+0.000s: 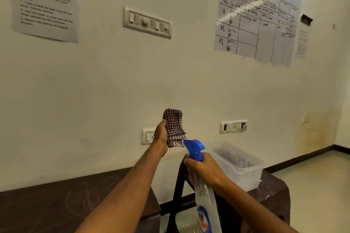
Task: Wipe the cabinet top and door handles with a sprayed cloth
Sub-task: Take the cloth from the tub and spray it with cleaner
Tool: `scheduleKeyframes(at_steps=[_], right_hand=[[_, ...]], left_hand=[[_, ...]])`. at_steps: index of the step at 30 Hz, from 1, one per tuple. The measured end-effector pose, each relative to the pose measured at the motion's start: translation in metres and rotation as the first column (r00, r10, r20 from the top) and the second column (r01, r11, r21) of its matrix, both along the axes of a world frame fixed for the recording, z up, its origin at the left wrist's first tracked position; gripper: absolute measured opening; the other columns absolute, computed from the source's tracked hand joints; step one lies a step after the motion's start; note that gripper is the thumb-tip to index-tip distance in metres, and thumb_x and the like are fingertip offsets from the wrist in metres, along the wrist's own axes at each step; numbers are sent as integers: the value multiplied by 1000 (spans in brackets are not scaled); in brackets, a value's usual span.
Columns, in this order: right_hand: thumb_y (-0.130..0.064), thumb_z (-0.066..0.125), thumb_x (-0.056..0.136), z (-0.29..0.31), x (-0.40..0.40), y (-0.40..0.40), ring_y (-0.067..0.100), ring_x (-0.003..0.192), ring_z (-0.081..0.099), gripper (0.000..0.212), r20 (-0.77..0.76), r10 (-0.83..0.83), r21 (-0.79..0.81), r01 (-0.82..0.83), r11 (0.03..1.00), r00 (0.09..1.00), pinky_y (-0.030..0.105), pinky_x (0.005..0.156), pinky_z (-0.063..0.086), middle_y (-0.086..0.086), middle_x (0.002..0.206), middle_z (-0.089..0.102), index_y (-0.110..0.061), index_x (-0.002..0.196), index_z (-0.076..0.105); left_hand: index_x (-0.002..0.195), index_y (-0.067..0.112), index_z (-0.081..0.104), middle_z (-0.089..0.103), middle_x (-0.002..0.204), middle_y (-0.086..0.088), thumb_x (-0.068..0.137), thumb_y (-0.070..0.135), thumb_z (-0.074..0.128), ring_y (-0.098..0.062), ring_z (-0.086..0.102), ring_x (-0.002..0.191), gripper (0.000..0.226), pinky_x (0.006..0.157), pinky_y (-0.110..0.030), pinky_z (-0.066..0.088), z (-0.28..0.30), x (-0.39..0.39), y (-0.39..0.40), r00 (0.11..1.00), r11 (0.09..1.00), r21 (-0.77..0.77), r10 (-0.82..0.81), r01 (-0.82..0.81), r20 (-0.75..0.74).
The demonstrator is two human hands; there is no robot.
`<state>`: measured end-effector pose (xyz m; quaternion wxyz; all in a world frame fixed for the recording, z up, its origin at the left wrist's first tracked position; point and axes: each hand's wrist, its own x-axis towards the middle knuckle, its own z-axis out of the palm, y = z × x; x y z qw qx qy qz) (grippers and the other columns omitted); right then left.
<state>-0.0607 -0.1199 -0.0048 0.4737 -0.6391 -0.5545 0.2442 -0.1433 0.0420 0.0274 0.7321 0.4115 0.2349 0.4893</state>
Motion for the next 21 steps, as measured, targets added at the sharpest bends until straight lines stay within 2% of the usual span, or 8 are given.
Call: scheduleKeyframes(at_steps=[6, 9, 14, 16, 18, 19, 21], right_hand=[[-19, 58, 88, 14, 2, 5, 14, 51, 56, 14, -19, -28, 99, 30, 995, 999, 27, 57, 52, 6, 58, 57, -8, 80, 55], [-20, 57, 90, 22, 3, 9, 11, 47, 55, 16, -26, -36, 107, 38, 993, 999, 23, 52, 49, 4, 56, 56, -6, 83, 55], [-20, 57, 90, 26, 8, 11, 5, 43, 54, 16, 6, -20, 74, 20, 997, 1000, 14, 48, 47, -1, 53, 55, -9, 78, 55], [-20, 58, 89, 30, 13, 12, 5, 46, 55, 13, 18, -38, 87, 37, 996, 999, 16, 50, 49, 0, 56, 56, -9, 81, 56], [-20, 58, 89, 37, 20, 13, 11, 52, 57, 13, 8, -43, 112, 42, 993, 999, 24, 57, 52, 2, 61, 57, -7, 87, 58], [-21, 59, 89, 41, 23, 14, 13, 54, 57, 15, -3, -42, 123, 42, 992, 999, 28, 60, 53, 3, 62, 57, -6, 90, 59], [-22, 60, 89, 51, 29, 15, 15, 54, 58, 16, -17, -40, 144, 42, 989, 999, 31, 59, 54, 2, 62, 58, -5, 92, 59]], left_hand=[[101, 9, 62, 70, 89, -12, 101, 38, 31, -25, 68, 76, 43, 59, -35, 55, -7, 2, -1, 999, 1000, 2, -24, 24, -25], [95, 11, 63, 71, 83, -9, 101, 38, 32, -23, 68, 71, 41, 55, -32, 55, -8, 5, -1, 999, 1000, -3, -21, 20, -32], [104, 9, 62, 70, 92, -12, 102, 38, 30, -25, 67, 80, 44, 66, -38, 55, -6, 12, 1, 998, 999, 17, -35, 36, -47], [102, 10, 62, 70, 90, -11, 102, 38, 30, -24, 68, 77, 43, 63, -36, 56, -3, 15, 0, 998, 999, 23, -35, 36, -49], [98, 11, 63, 71, 86, -10, 102, 38, 30, -23, 69, 72, 43, 58, -33, 57, 2, 19, -2, 998, 999, 28, -40, 42, -49], [99, 11, 63, 71, 87, -10, 102, 39, 30, -23, 69, 72, 43, 58, -34, 57, 4, 22, -3, 997, 998, 34, -45, 47, -55], [106, 10, 62, 70, 96, -13, 101, 43, 31, -27, 69, 80, 45, 71, -41, 58, 9, 28, -6, 996, 996, 62, -59, 64, -74]])
